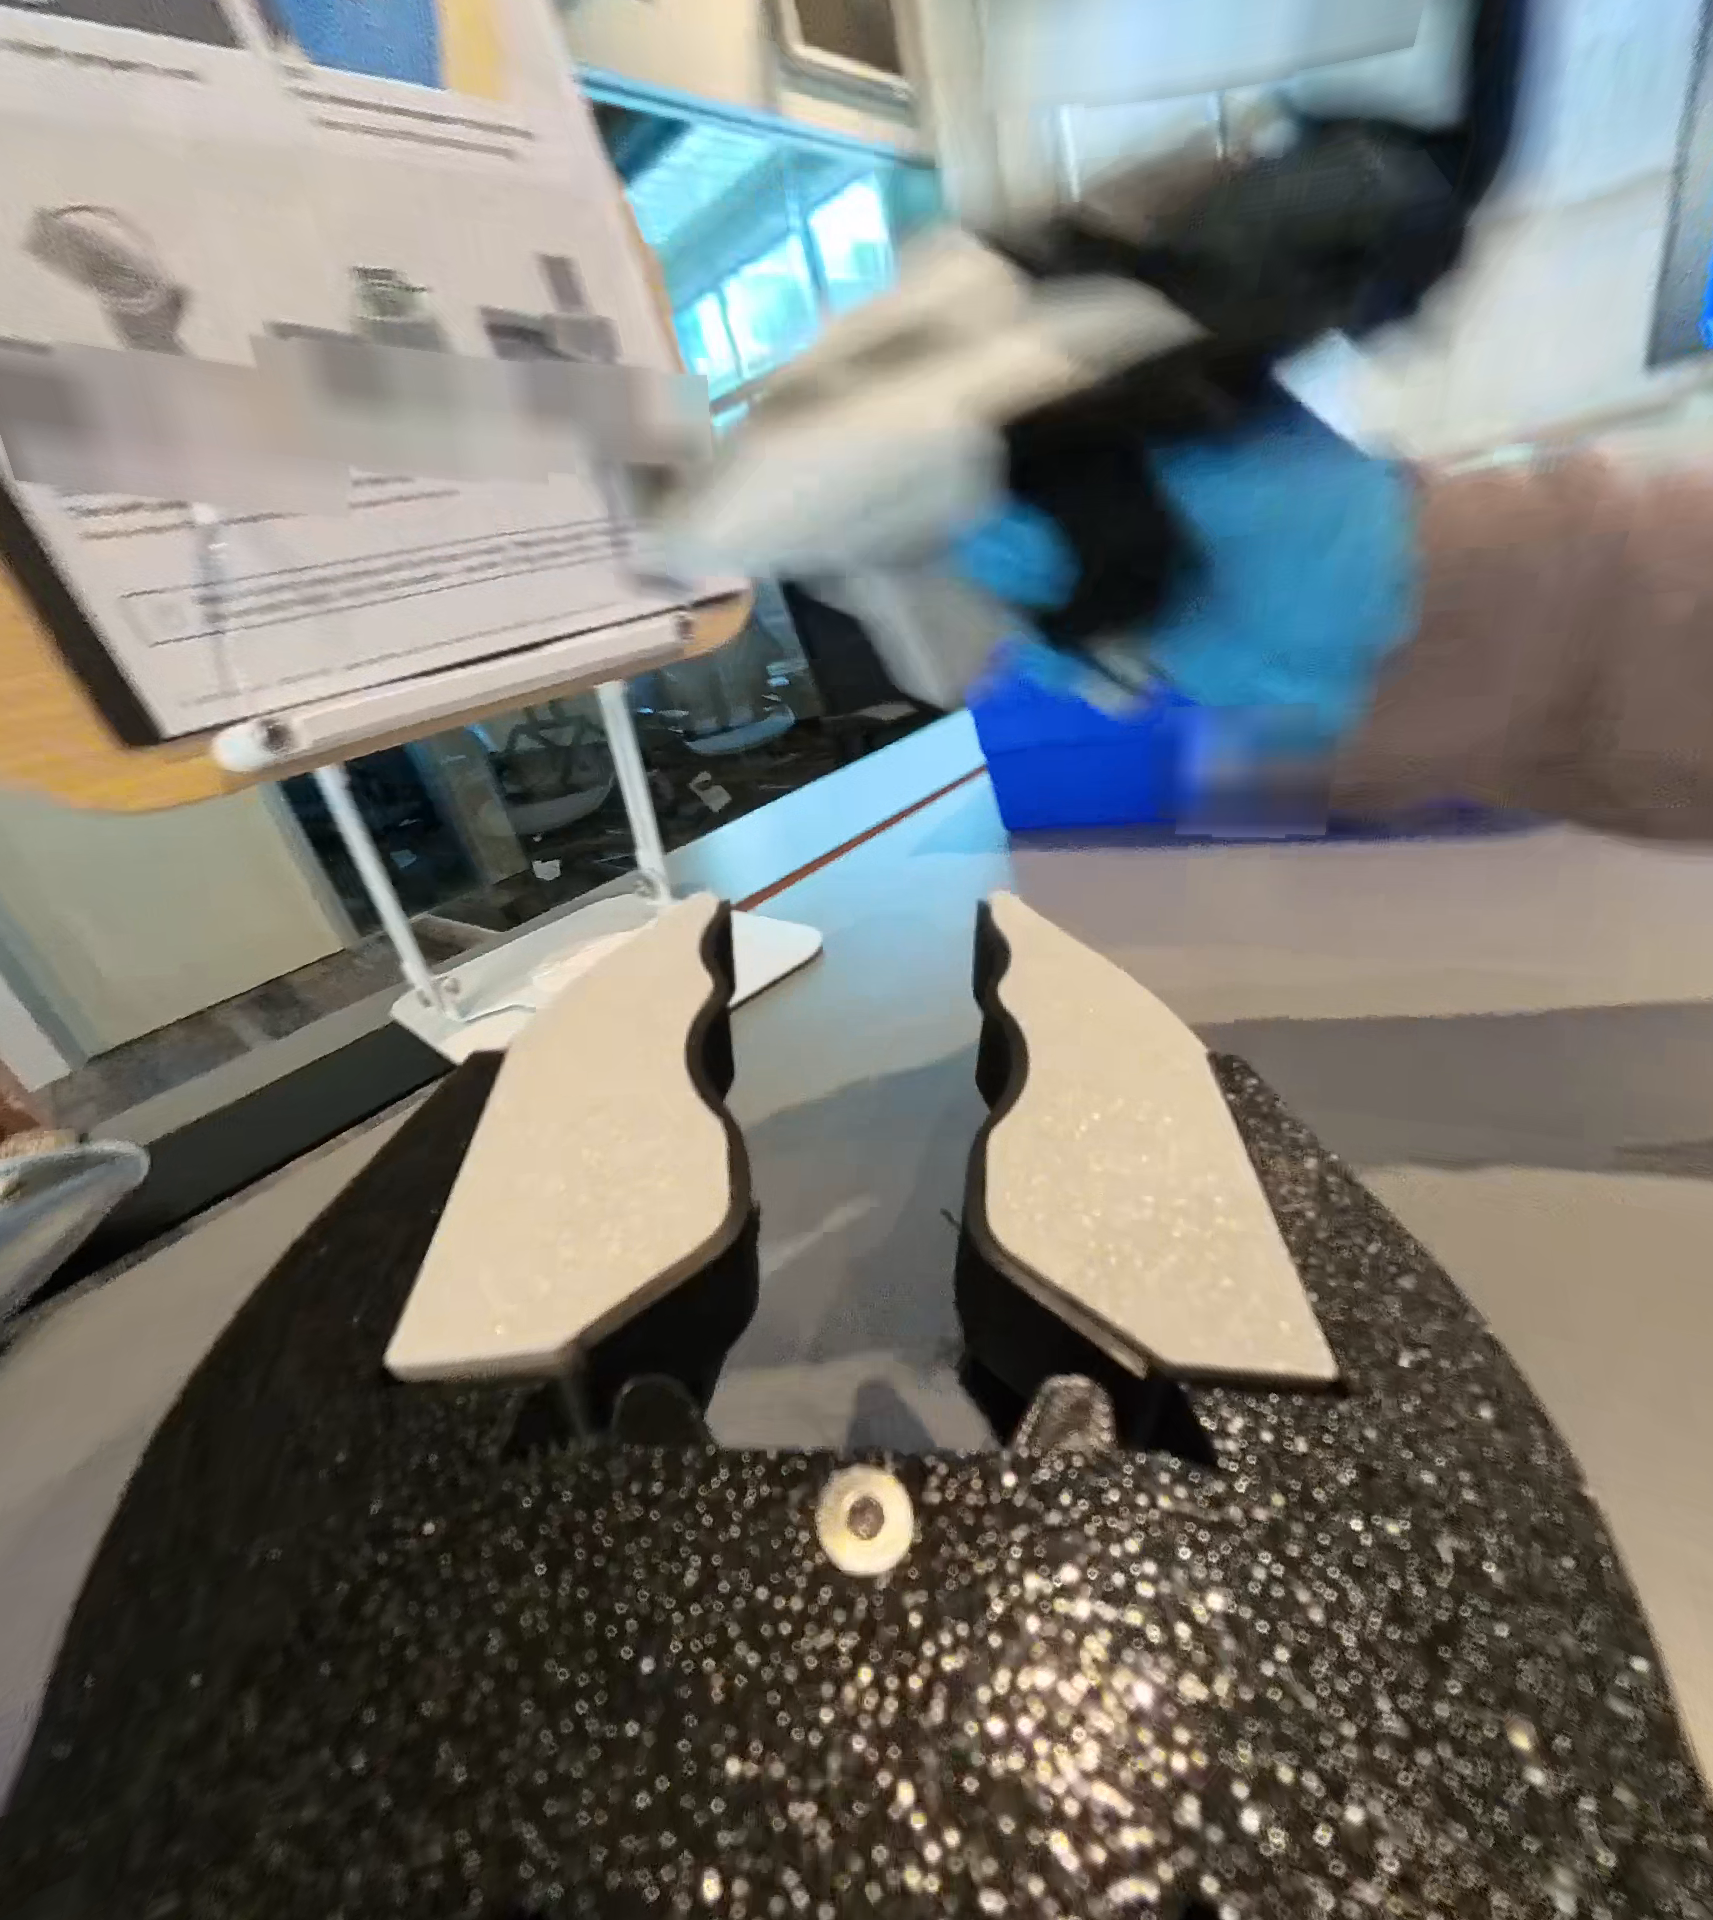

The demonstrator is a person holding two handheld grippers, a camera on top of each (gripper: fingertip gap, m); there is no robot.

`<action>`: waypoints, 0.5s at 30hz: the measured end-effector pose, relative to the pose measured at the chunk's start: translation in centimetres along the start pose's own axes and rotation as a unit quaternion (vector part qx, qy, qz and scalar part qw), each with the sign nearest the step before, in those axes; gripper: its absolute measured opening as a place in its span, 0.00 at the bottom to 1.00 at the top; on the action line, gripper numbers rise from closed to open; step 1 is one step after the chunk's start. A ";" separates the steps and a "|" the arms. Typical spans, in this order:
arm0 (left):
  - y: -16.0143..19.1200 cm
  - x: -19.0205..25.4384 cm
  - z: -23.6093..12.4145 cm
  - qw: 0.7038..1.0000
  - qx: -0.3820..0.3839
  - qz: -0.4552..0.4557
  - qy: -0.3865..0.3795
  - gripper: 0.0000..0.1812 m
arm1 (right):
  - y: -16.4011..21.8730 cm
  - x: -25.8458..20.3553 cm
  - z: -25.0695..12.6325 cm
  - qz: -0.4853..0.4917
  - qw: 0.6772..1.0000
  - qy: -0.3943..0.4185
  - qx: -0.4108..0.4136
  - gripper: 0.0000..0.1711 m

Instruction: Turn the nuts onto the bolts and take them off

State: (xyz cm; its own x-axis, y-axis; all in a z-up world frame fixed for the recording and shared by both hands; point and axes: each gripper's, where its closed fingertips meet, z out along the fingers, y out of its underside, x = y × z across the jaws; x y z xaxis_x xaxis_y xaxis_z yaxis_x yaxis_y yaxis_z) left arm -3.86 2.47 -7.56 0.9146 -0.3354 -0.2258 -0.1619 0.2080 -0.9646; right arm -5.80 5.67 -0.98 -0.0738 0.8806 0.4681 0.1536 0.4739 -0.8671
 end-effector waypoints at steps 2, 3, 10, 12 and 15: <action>-0.3 -0.7 -0.3 0.999 0.013 -0.031 -0.009 0.24 | 2.0 -0.6 -2.2 0.039 0.998 0.042 0.017 0.08; -0.5 -1.0 -0.4 0.998 0.021 -0.052 -0.008 0.24 | 3.0 -1.1 -3.0 0.047 0.997 0.061 0.020 0.08; -1.4 -2.2 -1.1 0.986 0.076 -0.147 0.016 0.29 | 6.5 -5.2 -3.7 0.017 0.993 0.113 0.038 0.08; -1.3 -1.6 -0.9 0.986 0.069 -0.148 0.038 0.29 | 6.9 -6.0 -3.1 0.002 0.996 0.089 0.023 0.08; -1.4 -0.6 -0.9 0.988 0.066 -0.126 0.062 0.23 | 6.8 -6.7 -2.6 -0.014 0.997 0.071 0.025 0.08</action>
State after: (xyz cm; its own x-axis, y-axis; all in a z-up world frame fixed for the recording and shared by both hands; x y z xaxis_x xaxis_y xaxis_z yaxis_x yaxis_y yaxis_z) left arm -4.50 1.56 -6.17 0.8659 -0.5001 -0.0038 0.1220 0.2186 -0.9681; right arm -1.67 2.98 -9.61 0.0635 0.8590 0.5081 0.1036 0.5007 -0.8594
